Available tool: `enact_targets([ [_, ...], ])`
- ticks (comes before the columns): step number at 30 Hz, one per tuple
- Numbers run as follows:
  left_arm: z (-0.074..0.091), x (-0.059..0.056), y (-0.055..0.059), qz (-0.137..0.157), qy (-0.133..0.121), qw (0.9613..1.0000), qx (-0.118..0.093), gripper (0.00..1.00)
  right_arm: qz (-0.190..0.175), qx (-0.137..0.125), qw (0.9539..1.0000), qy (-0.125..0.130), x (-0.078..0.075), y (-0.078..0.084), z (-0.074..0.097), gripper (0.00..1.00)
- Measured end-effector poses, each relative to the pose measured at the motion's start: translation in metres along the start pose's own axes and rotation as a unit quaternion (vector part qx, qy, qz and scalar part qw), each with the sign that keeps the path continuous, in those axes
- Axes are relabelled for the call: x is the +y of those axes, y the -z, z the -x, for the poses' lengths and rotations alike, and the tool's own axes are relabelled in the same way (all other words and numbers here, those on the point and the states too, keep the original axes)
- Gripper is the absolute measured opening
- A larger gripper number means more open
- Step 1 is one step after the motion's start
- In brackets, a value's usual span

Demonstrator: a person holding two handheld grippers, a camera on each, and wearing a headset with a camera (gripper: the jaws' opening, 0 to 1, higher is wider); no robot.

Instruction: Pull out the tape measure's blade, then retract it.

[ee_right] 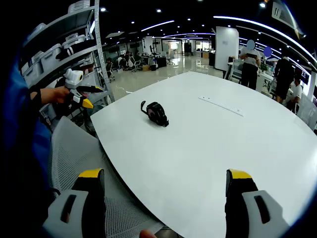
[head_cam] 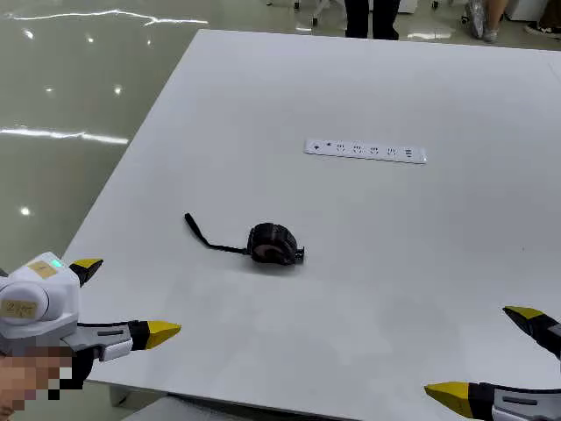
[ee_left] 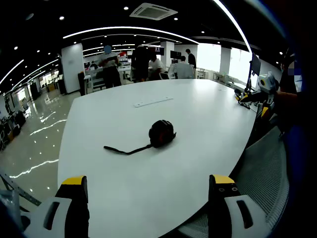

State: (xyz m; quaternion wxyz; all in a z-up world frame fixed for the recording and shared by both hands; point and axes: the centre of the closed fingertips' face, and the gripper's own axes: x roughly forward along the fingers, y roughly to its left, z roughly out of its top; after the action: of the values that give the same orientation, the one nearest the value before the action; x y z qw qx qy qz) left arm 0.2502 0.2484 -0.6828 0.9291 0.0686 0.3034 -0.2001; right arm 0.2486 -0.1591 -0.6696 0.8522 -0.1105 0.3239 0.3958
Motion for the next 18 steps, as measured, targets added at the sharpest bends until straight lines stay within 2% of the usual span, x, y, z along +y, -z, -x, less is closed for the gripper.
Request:
enact_targets([
  [13,0.0039,0.0011,-0.0002,-0.003,-0.002,1.0000,0.002,0.98,0.003,0.006,1.0000,-0.007,0.0033,0.0000,-0.0039,0.99],
  [18,0.0063,-0.0010,0.0034,-0.021,-0.005,0.9997,0.013,0.98,0.006,0.007,0.9999,-0.012,0.0043,0.0006,-0.0046,0.99],
])
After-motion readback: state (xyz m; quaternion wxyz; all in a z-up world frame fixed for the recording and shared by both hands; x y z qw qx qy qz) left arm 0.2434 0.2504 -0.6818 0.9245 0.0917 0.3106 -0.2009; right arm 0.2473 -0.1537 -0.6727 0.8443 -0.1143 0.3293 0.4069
